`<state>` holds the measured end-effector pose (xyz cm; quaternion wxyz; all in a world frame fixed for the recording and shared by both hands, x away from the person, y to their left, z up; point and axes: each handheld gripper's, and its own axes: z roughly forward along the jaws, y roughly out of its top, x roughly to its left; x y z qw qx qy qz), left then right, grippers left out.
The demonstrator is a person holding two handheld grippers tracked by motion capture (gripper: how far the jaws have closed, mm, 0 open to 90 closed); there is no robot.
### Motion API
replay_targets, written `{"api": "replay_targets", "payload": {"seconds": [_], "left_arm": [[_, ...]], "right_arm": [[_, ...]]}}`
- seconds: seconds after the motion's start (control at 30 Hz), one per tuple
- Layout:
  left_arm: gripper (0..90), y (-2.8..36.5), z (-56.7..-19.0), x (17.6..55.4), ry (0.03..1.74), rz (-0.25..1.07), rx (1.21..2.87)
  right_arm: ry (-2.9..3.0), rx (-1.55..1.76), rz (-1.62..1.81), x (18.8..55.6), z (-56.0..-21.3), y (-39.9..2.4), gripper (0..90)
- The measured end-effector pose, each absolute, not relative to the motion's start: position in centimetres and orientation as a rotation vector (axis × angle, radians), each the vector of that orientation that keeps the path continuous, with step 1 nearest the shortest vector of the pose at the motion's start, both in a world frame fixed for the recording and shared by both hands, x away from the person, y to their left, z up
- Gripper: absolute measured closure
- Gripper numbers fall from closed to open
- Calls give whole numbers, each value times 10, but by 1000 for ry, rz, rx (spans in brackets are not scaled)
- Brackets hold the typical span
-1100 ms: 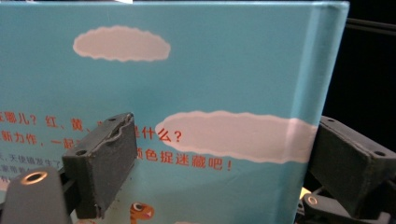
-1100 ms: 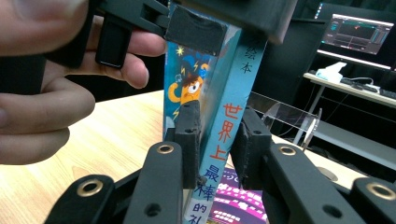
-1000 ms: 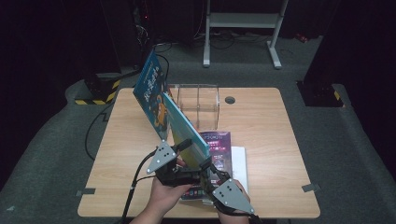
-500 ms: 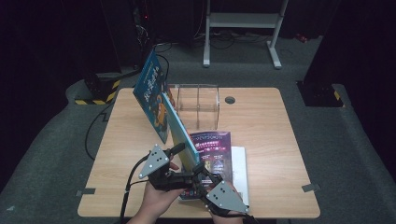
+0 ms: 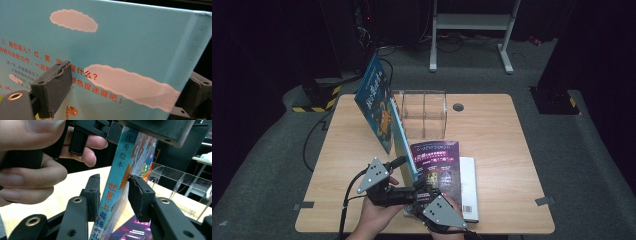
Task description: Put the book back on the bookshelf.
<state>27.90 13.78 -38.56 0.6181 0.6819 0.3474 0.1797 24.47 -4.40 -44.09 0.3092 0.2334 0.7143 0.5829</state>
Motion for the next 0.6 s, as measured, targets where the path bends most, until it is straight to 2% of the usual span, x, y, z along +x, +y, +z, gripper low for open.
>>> {"api": "replay_targets", "payload": {"seconds": [0.6], "left_arm": [[108,151,-391,277,807,456,1587]], "right_arm": [[1942,616,1587,248,-447,-27,574]]}}
